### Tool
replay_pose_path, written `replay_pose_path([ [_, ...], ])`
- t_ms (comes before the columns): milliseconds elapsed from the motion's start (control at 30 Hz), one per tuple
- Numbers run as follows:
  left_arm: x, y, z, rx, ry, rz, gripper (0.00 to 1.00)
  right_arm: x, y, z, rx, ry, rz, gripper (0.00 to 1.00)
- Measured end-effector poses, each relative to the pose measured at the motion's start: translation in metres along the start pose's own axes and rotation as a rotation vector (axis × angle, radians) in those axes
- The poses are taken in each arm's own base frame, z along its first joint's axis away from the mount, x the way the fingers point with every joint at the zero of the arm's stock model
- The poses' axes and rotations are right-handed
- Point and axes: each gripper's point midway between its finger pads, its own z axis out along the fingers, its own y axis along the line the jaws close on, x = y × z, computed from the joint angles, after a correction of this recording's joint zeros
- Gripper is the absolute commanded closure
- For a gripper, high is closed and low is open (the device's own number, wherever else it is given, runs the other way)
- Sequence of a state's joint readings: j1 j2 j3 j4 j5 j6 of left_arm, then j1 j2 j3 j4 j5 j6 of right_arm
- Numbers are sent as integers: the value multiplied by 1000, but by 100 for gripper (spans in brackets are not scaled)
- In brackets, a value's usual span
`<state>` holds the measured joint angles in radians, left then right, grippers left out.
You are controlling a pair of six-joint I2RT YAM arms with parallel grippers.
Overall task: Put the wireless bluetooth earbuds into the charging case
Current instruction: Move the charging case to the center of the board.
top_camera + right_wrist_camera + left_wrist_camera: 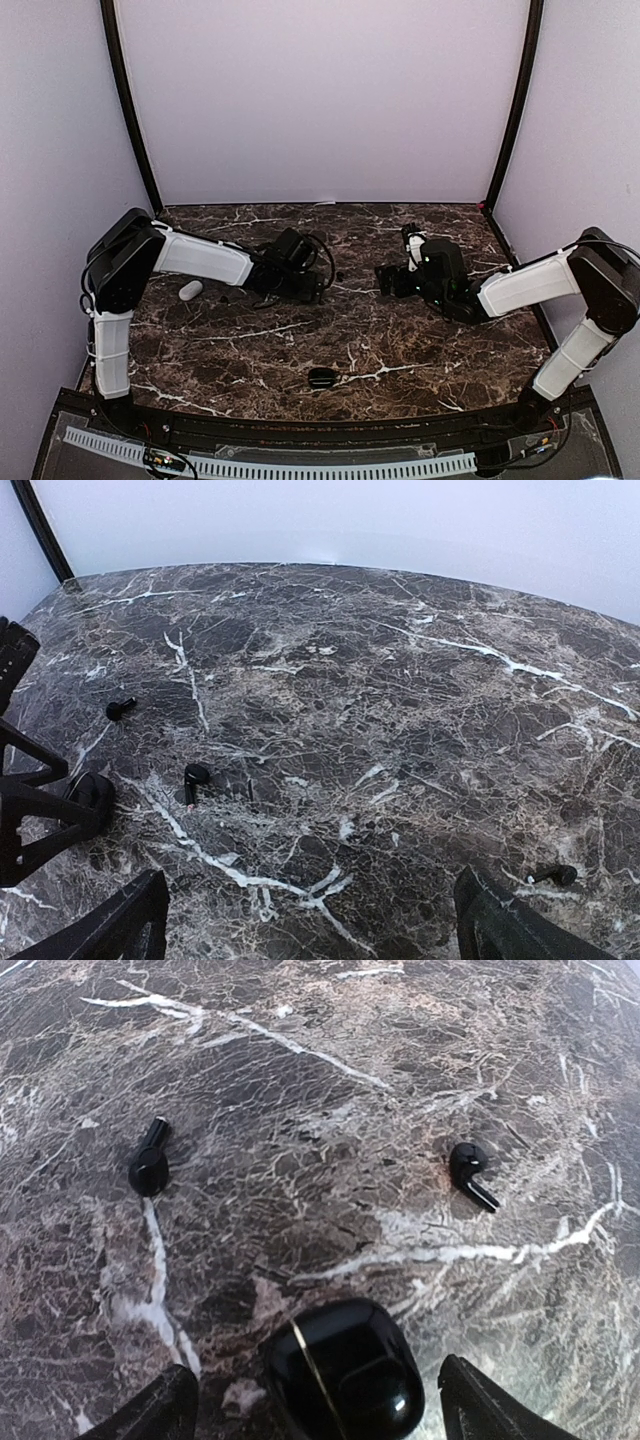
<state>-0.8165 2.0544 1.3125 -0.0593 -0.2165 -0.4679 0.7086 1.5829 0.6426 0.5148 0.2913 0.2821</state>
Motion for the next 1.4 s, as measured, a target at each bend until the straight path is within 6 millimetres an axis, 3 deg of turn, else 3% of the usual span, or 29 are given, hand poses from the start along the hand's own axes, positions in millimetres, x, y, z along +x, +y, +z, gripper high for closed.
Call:
replay_pose_path([
  [100, 3, -3, 6, -20, 14, 14, 12, 0, 0, 0, 1, 0, 0, 1],
  [300, 9, -7, 9, -57, 30, 52, 41, 0, 0, 0, 1, 0, 0, 1],
  [433, 12, -7, 8, -67, 42, 64, 46, 0, 0, 0, 1, 0, 0, 1],
  [667, 23, -21, 2, -56, 61, 101, 47, 0, 0, 0, 1, 0, 0, 1],
  [867, 62, -75, -20, 36, 112, 183, 45, 0, 0, 0, 1, 0, 0, 1],
  [900, 68, -82, -23, 48, 120, 191, 41, 0, 0, 0, 1, 0, 0, 1],
  [967, 78, -93, -31, 64, 135, 206, 22, 0, 0, 0, 1, 0, 0, 1],
  [1000, 83, -96, -35, 75, 145, 202, 5, 0, 0, 0, 1, 0, 0, 1],
  [1133, 90, -87, -47, 67, 163, 186, 1, 0, 0, 0, 0, 0, 0, 1],
  [1267, 74, -67, -64, 27, 131, 186, 5, 0, 1, 0, -4, 1, -3, 1],
  [1400, 23, -45, -81, 33, 29, 155, 12, 0, 1, 0, -7, 1, -9, 2],
])
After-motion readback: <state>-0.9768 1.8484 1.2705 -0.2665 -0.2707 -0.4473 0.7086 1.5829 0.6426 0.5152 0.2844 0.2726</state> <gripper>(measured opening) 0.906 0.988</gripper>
